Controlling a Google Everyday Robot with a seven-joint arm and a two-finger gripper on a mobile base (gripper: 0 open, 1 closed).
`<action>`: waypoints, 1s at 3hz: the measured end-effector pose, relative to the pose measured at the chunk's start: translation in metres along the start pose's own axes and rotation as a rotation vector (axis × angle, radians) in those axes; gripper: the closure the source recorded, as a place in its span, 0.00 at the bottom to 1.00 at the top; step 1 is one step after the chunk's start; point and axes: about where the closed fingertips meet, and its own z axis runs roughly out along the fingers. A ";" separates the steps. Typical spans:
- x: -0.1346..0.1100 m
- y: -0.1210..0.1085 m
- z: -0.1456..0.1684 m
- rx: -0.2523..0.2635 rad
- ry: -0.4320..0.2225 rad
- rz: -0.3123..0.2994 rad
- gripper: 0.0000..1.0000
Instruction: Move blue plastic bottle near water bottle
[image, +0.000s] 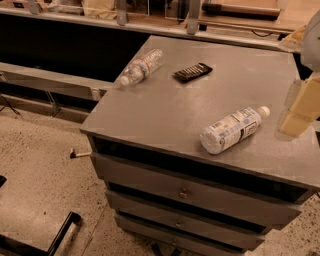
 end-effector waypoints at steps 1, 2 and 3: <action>0.000 0.000 0.000 0.000 0.000 0.000 0.00; 0.007 -0.008 0.014 0.007 0.052 -0.068 0.00; 0.020 -0.019 0.042 -0.036 0.104 -0.248 0.00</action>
Offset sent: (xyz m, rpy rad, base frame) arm 0.0162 -0.0079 -0.0193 -0.1186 -0.0042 0.0645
